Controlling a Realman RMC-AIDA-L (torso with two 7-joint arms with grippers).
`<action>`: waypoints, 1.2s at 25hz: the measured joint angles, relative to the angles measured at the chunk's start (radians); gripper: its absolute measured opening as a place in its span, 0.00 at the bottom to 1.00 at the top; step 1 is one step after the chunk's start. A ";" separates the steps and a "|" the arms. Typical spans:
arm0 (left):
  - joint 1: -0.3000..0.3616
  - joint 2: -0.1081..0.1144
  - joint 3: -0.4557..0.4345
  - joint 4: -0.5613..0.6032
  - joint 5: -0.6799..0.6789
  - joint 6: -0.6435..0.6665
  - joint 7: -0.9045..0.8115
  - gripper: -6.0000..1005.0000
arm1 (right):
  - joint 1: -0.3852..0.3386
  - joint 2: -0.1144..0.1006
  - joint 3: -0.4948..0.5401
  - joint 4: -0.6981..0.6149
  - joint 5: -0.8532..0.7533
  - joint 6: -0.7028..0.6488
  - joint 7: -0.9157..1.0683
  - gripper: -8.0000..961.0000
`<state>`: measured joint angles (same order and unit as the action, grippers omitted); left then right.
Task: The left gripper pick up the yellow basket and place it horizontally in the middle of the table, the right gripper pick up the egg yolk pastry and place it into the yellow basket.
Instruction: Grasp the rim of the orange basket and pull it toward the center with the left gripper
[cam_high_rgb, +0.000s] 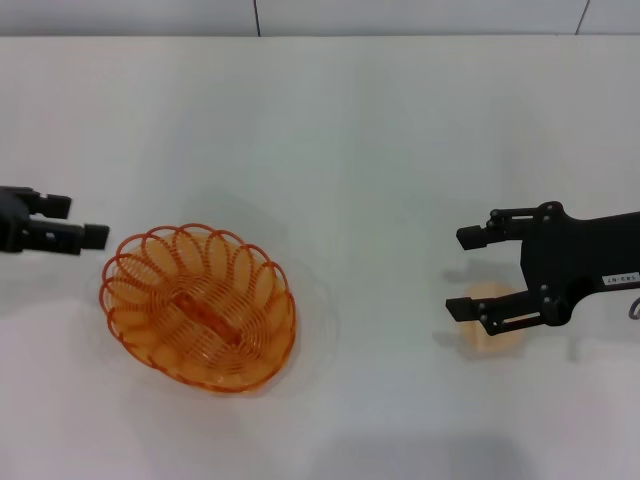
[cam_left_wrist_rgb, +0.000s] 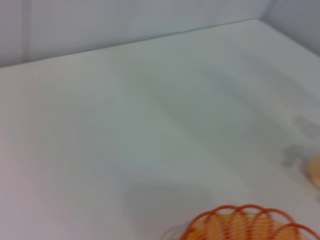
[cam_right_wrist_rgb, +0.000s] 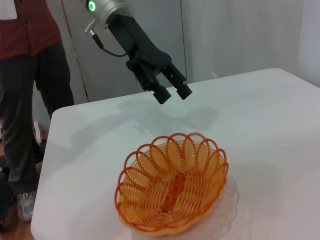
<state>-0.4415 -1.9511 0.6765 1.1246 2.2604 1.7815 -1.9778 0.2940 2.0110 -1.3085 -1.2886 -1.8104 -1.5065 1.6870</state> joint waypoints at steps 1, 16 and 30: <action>-0.014 0.003 -0.004 0.002 0.030 -0.005 -0.047 0.86 | 0.000 0.000 0.000 0.000 0.003 0.000 0.000 0.85; -0.163 0.000 0.116 -0.021 0.360 -0.018 -0.310 0.86 | 0.002 0.000 0.000 -0.016 0.033 -0.008 0.003 0.85; -0.223 -0.033 0.209 -0.102 0.447 -0.135 -0.298 0.86 | 0.001 0.000 -0.002 -0.013 0.036 -0.008 0.012 0.85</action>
<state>-0.6649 -1.9842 0.8856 1.0224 2.7076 1.6460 -2.2755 0.2949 2.0110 -1.3100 -1.3021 -1.7743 -1.5146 1.6993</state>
